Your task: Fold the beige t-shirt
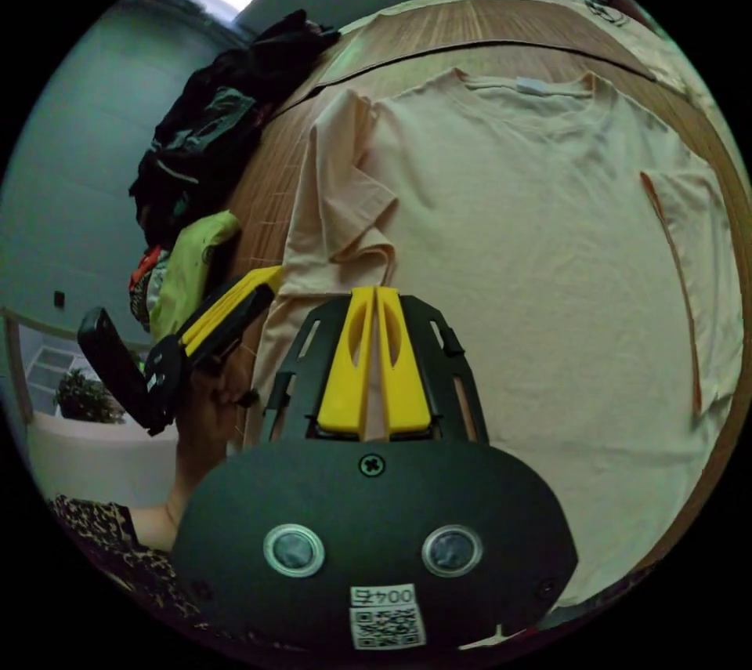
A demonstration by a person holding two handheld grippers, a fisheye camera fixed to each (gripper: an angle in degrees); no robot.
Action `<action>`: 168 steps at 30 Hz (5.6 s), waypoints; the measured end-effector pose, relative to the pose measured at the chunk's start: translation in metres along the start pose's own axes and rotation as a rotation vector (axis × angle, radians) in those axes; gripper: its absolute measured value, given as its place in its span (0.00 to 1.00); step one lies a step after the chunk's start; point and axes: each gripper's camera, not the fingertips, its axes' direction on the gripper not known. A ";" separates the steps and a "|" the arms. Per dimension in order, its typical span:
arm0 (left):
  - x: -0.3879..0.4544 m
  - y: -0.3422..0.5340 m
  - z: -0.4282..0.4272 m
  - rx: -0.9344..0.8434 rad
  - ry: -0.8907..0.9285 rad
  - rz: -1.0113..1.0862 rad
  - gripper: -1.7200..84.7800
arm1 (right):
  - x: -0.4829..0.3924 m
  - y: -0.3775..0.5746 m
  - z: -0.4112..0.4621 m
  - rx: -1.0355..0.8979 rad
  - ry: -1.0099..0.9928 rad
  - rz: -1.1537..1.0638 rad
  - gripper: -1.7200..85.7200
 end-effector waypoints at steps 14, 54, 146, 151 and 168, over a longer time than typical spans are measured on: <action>0.024 -0.009 0.048 -0.083 0.025 0.007 0.03 | 0.000 -0.017 -0.022 0.069 -0.021 -0.159 0.11; 0.024 0.002 0.120 -0.152 0.078 -0.037 0.03 | -0.054 -0.120 0.029 -0.108 0.484 -0.355 0.05; -0.245 0.076 -0.014 0.098 0.179 -0.412 0.02 | 0.130 0.015 -0.007 -0.016 -0.348 0.086 0.08; -0.243 0.074 -0.010 0.095 0.183 -0.417 0.02 | 0.120 0.017 -0.012 0.020 -0.323 0.047 0.05; -0.174 0.041 0.008 0.061 0.117 -0.320 0.02 | 0.039 0.050 -0.024 0.184 0.106 -0.194 0.03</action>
